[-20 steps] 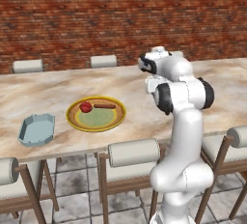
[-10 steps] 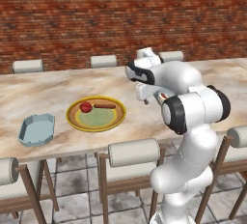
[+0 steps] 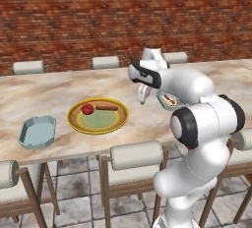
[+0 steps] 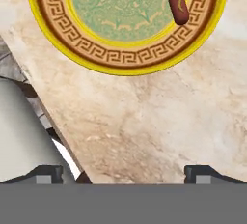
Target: Place one cooked food and one vegetable from the large plate to each tupperware container.
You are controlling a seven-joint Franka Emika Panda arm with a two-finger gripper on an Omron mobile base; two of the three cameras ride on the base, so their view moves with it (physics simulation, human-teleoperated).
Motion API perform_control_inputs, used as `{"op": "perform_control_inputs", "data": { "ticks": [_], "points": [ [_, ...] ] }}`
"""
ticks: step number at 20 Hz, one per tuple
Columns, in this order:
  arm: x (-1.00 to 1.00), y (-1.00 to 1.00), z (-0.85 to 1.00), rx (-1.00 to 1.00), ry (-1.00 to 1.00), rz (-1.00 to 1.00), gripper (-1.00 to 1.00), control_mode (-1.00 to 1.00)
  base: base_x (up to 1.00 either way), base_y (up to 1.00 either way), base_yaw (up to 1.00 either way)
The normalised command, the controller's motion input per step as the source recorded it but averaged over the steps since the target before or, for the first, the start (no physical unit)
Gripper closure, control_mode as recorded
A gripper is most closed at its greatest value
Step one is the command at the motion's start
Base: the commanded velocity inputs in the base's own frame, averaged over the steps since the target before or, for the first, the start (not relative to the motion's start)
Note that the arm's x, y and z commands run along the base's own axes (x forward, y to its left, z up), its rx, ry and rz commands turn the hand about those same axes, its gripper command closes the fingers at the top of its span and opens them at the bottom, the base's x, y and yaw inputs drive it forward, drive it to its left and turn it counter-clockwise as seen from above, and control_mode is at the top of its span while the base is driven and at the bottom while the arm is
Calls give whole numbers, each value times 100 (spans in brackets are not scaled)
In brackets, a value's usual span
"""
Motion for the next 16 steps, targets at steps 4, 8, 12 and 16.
{"op": "perform_control_inputs", "data": {
  "ticks": [4,8,12,16],
  "points": [
    [2,92,-9,8,-30,2,-100,-100,0,0,0],
    [39,57,0,0,-7,-3,-100,-100,0,0,0],
    [68,30,-1,-1,4,-4,-100,-100,0,0,0],
    [56,2,0,0,6,-3,-100,-100,0,0,0]
  ]
}}
